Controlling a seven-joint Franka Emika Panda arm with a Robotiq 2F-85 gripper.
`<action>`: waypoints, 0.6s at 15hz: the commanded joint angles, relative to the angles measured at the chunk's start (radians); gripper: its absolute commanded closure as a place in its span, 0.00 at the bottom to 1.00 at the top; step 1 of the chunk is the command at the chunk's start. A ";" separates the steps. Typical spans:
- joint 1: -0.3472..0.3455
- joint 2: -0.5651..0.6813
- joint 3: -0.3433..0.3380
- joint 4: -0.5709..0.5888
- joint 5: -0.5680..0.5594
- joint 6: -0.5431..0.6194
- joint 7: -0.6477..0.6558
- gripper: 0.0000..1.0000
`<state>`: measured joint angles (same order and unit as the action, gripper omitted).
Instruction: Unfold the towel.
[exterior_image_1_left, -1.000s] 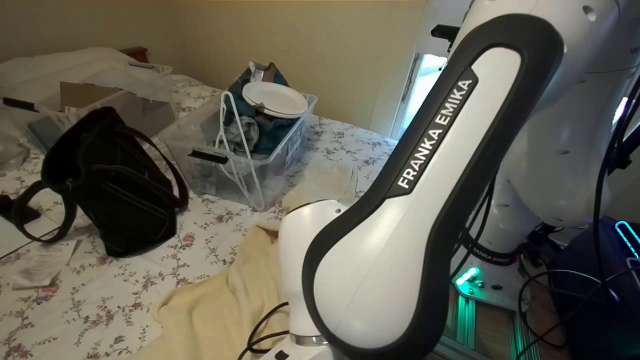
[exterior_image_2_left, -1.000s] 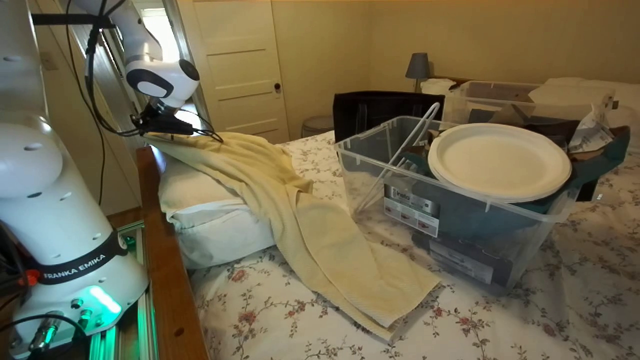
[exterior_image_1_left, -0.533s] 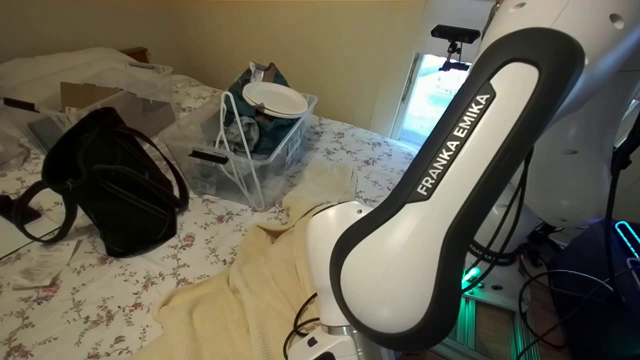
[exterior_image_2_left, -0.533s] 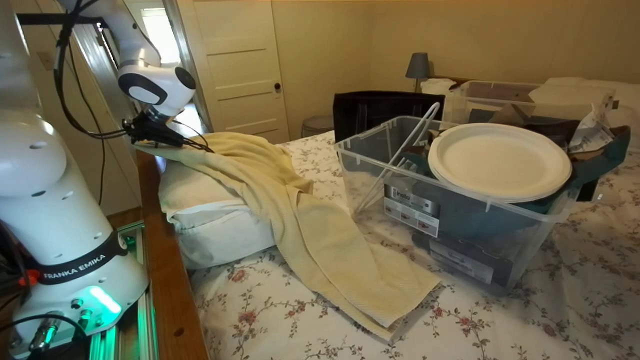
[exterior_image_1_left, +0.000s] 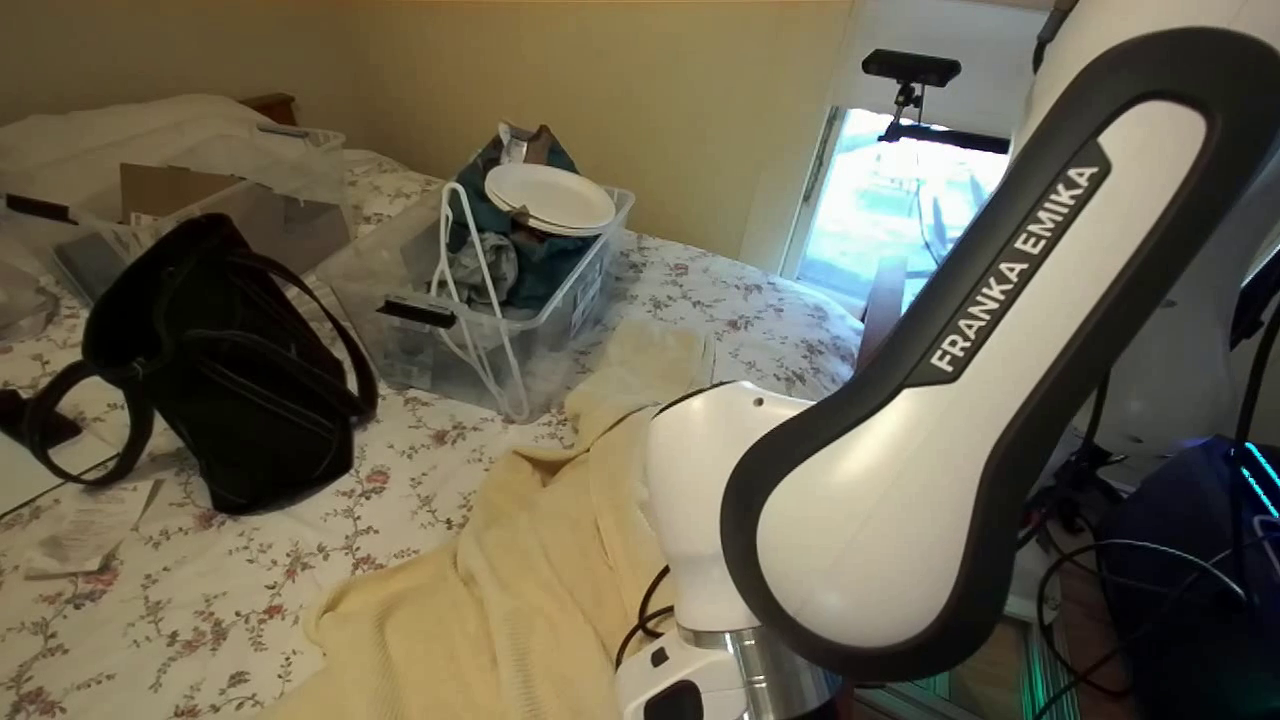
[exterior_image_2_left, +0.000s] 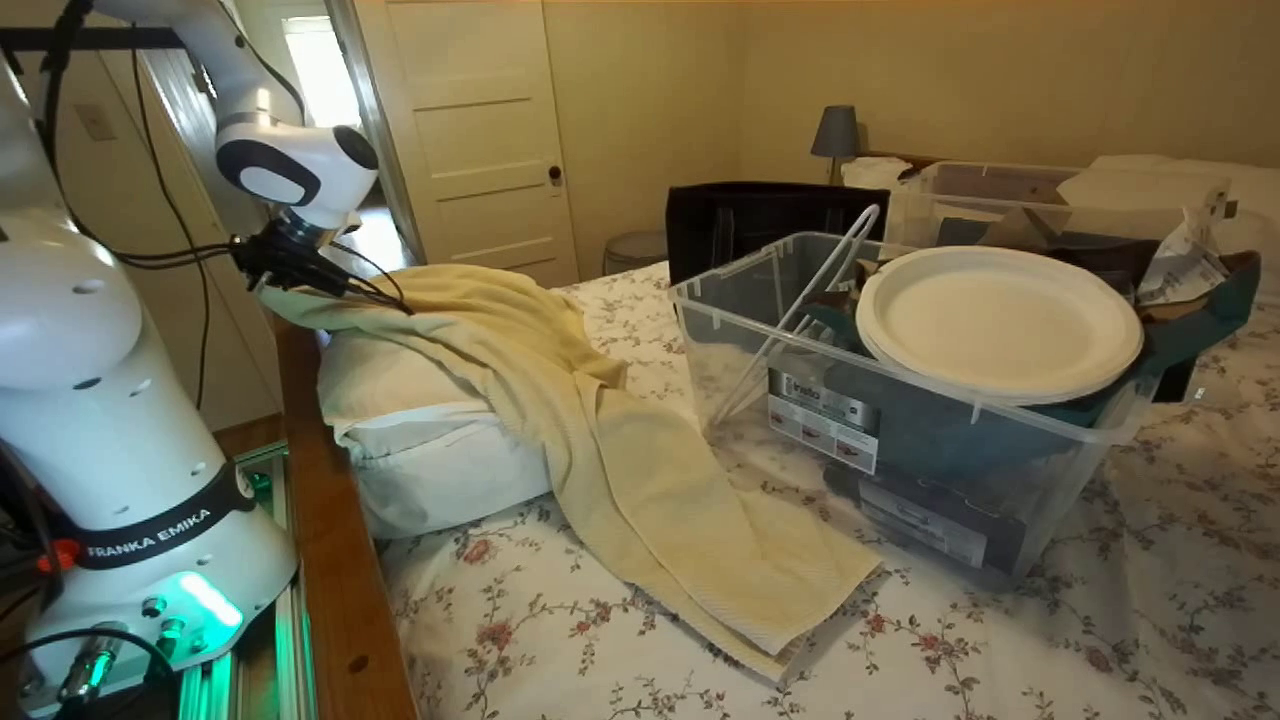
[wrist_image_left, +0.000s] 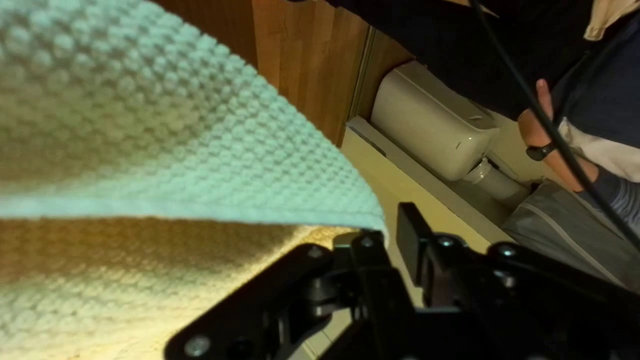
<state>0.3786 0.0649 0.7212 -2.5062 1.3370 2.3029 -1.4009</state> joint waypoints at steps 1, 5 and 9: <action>0.032 -0.063 -0.040 -0.005 -0.063 0.026 0.026 0.51; 0.022 -0.095 -0.102 0.009 -0.399 0.082 0.189 0.23; -0.008 -0.148 -0.140 0.011 -0.711 0.073 0.415 0.01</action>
<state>0.3880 -0.0225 0.5895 -2.4939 0.8143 2.3775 -1.1505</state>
